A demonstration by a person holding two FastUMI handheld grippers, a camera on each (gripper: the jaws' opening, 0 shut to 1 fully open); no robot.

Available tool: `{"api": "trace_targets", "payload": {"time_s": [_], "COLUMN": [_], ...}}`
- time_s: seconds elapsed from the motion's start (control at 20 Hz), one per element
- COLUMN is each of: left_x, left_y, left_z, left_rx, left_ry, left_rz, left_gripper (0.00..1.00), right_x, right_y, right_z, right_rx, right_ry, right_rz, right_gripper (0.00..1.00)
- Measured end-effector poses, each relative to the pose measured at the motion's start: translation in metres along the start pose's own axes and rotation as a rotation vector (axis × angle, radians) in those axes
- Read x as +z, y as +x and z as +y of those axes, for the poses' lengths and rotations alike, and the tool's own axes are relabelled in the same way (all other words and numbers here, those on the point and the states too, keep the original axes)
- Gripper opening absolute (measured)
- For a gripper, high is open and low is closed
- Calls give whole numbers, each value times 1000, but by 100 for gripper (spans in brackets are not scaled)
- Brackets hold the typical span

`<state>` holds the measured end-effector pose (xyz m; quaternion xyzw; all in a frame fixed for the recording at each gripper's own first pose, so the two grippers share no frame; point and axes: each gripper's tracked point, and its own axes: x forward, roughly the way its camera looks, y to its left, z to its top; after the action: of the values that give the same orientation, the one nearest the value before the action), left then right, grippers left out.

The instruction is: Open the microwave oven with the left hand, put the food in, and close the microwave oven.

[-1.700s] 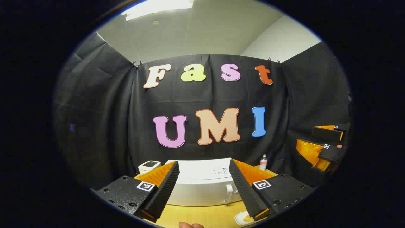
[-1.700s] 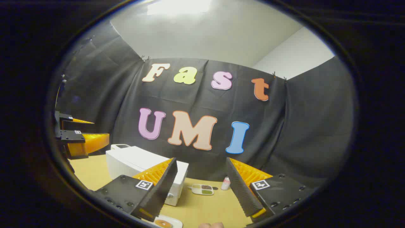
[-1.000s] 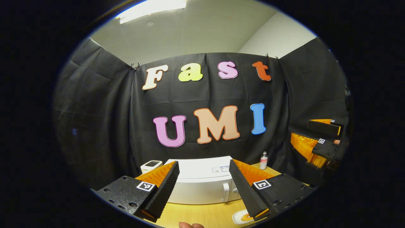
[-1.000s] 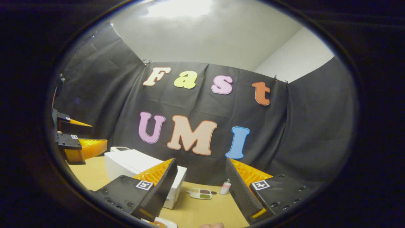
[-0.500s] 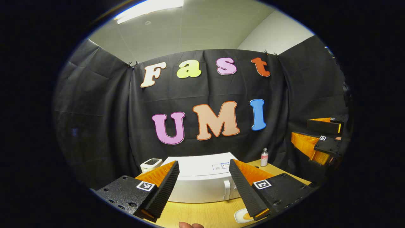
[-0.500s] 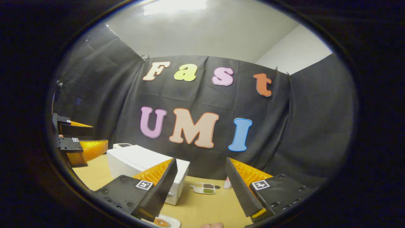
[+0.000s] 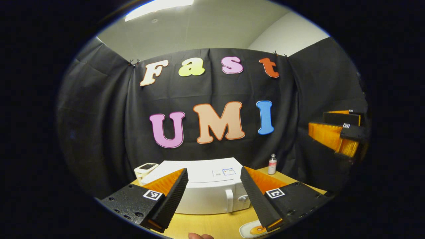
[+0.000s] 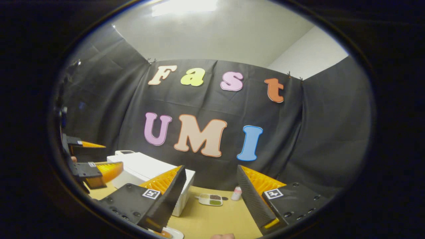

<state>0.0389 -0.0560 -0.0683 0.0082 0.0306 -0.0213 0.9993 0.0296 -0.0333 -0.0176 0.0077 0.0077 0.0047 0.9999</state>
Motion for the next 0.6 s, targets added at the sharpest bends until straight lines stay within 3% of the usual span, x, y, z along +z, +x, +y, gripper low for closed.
{"api": "trace_targets", "payload": {"time_s": [0.25,0.6], "left_x": [-69,-127], "left_y": [23,64], "left_z": [-25,-52], "left_rx": [-26,-73], "left_ry": [49,95], "left_rz": [72,128], "left_gripper": [98,98], "right_x": [-9,-4], "right_y": [-7,-26], "right_z": [-17,-44], "right_rx": [-33,-95], "right_ry": [-38,-69], "right_rz": [13,17], "right_gripper": [97,97]}}
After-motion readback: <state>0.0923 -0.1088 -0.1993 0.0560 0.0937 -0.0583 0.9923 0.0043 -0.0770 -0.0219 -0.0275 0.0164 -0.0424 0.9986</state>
